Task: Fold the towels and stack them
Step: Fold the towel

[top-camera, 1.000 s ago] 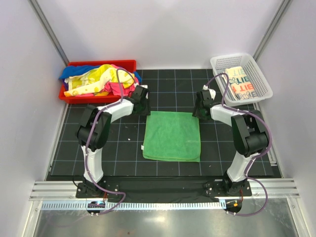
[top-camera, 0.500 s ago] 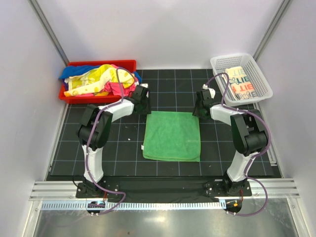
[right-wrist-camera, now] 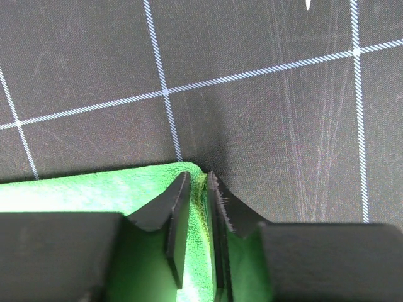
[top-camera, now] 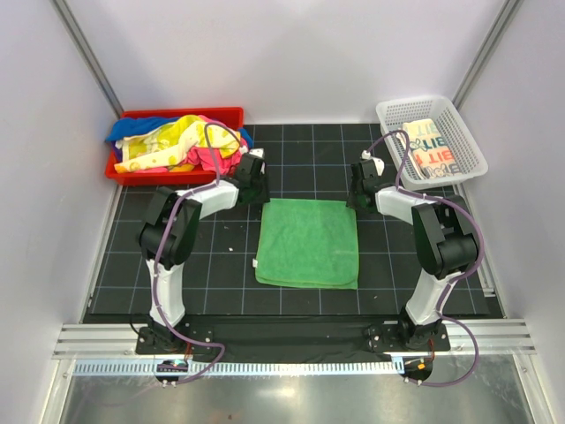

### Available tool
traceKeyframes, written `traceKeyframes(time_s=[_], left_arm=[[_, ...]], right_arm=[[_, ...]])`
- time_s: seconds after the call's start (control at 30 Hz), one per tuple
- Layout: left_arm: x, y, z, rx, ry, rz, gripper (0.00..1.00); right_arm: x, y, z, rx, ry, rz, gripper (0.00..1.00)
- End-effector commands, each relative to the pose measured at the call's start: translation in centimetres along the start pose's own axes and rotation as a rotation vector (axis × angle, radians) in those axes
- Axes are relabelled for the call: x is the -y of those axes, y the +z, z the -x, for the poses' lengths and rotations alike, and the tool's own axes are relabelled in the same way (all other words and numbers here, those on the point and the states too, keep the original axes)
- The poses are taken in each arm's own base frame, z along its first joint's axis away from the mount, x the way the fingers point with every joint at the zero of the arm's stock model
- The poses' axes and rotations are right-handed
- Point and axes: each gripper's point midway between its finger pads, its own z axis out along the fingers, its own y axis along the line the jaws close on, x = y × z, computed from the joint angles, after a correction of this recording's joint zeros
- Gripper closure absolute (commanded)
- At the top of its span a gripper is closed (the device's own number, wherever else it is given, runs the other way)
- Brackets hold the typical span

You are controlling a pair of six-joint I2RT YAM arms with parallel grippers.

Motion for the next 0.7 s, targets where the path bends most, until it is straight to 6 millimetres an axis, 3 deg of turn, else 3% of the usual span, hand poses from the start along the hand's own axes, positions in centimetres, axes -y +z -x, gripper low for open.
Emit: traceKeyframes(time_s=[0.0, 0.17, 0.37, 0.4, 0.63, 0.67], left_arm=[[-0.7, 0.7, -3.2, -0.080, -0.017, -0.003, 0.67], [-0.6, 0.6, -3.0, -0.071, -0.020, -0.009, 0.74], [-0.5, 0.1, -1.6, -0.023, -0.021, -0.003, 0.95], [-0.6, 0.1, -1.1, -0.002, -0.021, 0.013, 1.00], [-1.1, 0.1, 3.8, 0.162, -0.013, 0.067, 1.00], [-1.0, 0.3, 6.2, 0.226, -0.031, 0.056, 1.00]], right_arm=[[-0.1, 0.3, 1.3, 0.038, 0.004, -0.005, 0.78], [-0.2, 0.2, 1.5, 0.038, 0.004, 0.000, 0.86], [-0.4, 0.2, 1.7, 0.042, 0.008, 0.010, 0.92], [-0.5, 0.2, 2.0, 0.046, 0.009, 0.010, 0.93], [-1.2, 0.9, 4.2, 0.102, 0.025, 0.027, 0.97], [-1.5, 1.2, 5.3, 0.125, 0.034, 0.032, 0.99]])
